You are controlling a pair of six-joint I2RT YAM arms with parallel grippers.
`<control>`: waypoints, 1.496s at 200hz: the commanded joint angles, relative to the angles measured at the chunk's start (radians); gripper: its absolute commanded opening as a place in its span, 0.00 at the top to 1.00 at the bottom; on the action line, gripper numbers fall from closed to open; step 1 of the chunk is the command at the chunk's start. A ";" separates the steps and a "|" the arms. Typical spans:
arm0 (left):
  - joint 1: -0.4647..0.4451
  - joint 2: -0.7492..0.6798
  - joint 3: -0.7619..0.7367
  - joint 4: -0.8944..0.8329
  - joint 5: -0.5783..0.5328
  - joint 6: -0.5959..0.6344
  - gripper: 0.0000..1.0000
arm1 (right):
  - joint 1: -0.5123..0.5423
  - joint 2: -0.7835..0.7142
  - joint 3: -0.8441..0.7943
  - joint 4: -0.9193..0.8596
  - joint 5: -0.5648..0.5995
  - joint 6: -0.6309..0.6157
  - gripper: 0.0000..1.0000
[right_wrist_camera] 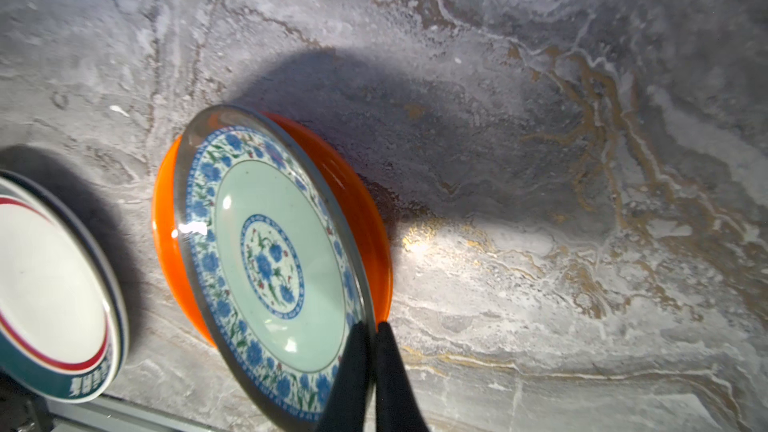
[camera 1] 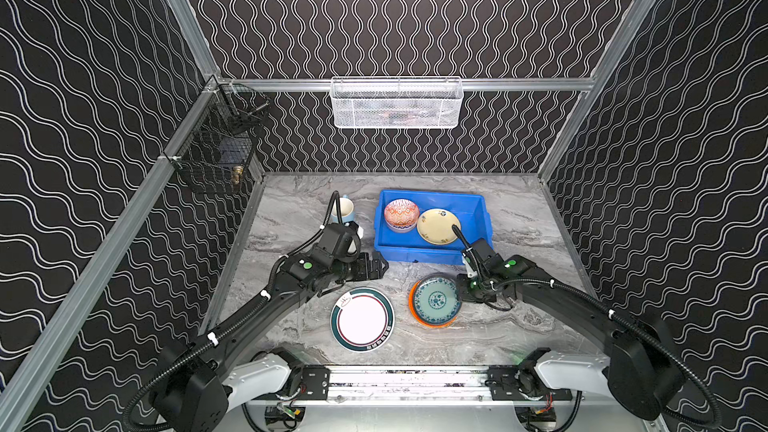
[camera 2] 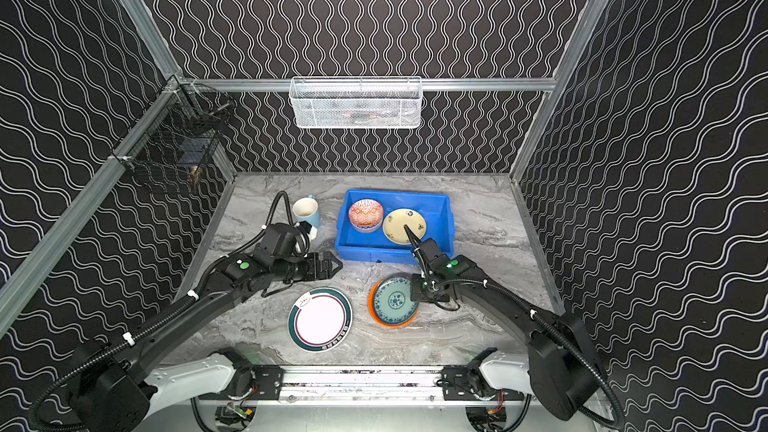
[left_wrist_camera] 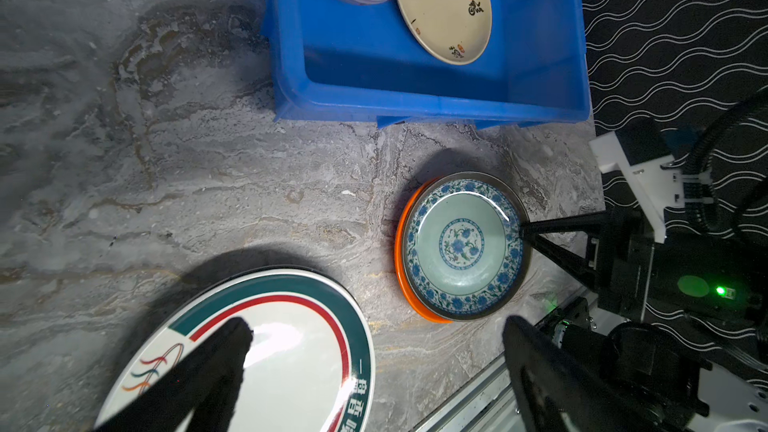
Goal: Place the mixed dishes into the plastic bin
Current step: 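Tilt the blue-floral plate up on edge with the right gripper, then lift the blue-floral plate with the right gripper and lower it into the bin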
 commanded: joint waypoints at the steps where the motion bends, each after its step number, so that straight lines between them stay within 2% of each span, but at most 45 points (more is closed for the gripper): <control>1: 0.000 0.000 0.018 -0.016 -0.006 0.038 0.01 | -0.001 -0.021 0.028 -0.024 -0.053 0.013 1.00; 101: 0.002 -0.045 0.068 -0.097 -0.066 0.078 0.01 | 0.000 -0.122 0.141 -0.110 -0.112 0.030 1.00; 151: 0.001 -0.060 0.102 -0.129 -0.105 0.092 0.01 | -0.015 -0.133 0.290 -0.140 -0.033 0.017 1.00; 197: 0.001 -0.036 0.141 -0.130 -0.123 0.121 0.01 | -0.137 -0.013 0.433 -0.137 -0.063 -0.061 1.00; 207: 0.001 -0.026 0.148 -0.127 -0.125 0.128 0.01 | -0.198 0.018 0.459 -0.128 -0.077 -0.076 1.00; 238: 0.004 0.012 0.182 -0.115 -0.129 0.154 0.01 | -0.297 0.126 0.545 -0.105 -0.085 -0.129 1.00; 299: 0.012 0.138 0.248 -0.075 -0.094 0.192 0.01 | -0.393 0.387 0.678 -0.062 -0.112 -0.174 1.00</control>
